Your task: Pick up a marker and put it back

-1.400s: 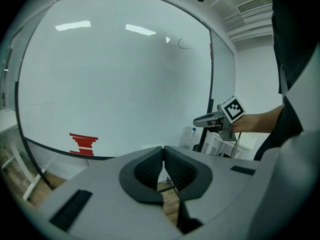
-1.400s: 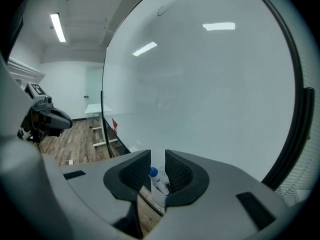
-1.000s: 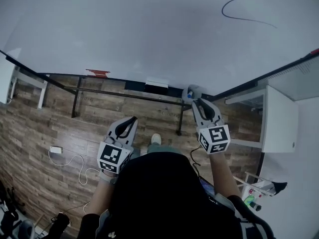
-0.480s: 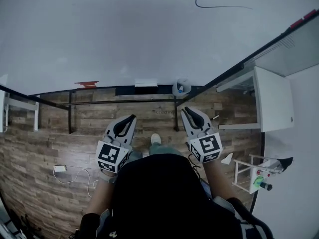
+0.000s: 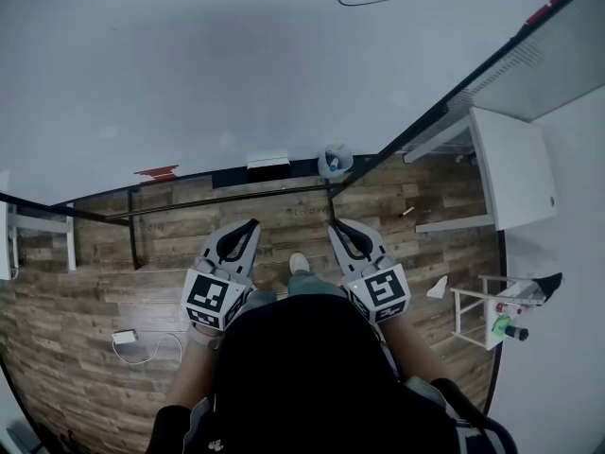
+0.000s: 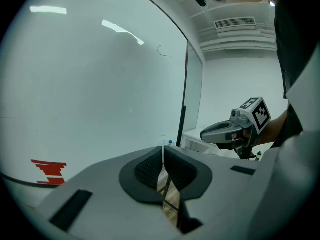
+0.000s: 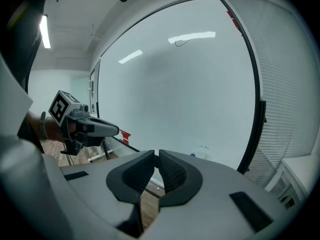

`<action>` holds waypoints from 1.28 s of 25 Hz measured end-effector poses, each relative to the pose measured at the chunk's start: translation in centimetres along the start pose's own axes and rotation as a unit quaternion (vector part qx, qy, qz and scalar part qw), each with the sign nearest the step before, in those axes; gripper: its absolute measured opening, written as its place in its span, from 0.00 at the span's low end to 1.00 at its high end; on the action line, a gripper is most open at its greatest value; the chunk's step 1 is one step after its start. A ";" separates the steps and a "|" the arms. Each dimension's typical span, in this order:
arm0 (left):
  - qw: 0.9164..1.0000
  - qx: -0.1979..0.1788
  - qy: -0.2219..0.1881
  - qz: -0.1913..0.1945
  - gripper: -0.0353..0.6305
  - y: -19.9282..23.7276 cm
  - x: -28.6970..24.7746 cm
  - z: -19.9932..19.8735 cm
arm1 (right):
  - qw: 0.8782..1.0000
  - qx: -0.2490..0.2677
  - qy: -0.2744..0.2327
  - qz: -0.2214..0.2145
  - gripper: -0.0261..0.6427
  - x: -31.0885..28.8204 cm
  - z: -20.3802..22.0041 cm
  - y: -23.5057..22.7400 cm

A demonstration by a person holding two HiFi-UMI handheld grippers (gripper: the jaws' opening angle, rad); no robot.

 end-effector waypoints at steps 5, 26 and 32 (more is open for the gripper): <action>1.000 -0.005 0.002 0.008 0.09 -0.1 0.1 0.1 | 1.000 -0.013 -0.005 0.002 0.11 0.1 0.5 0.6; 1.000 -0.006 0.015 0.011 0.09 -0.5 1.0 1.0 | 1.000 -0.024 -0.001 0.015 0.10 0.1 1.3 0.1; 1.000 -0.004 0.021 0.016 0.09 -0.8 1.1 1.6 | 0.999 -0.026 -0.004 0.022 0.10 0.1 1.2 -0.5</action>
Point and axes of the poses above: the fingertips, and each gripper's own axes: x backward along the fingers, y to its left, z out of its underside, the point moved 1 cm from there along x, backward along the fingers, and after that the axes turned 3 degrees about -x, right-handed, at the moved point
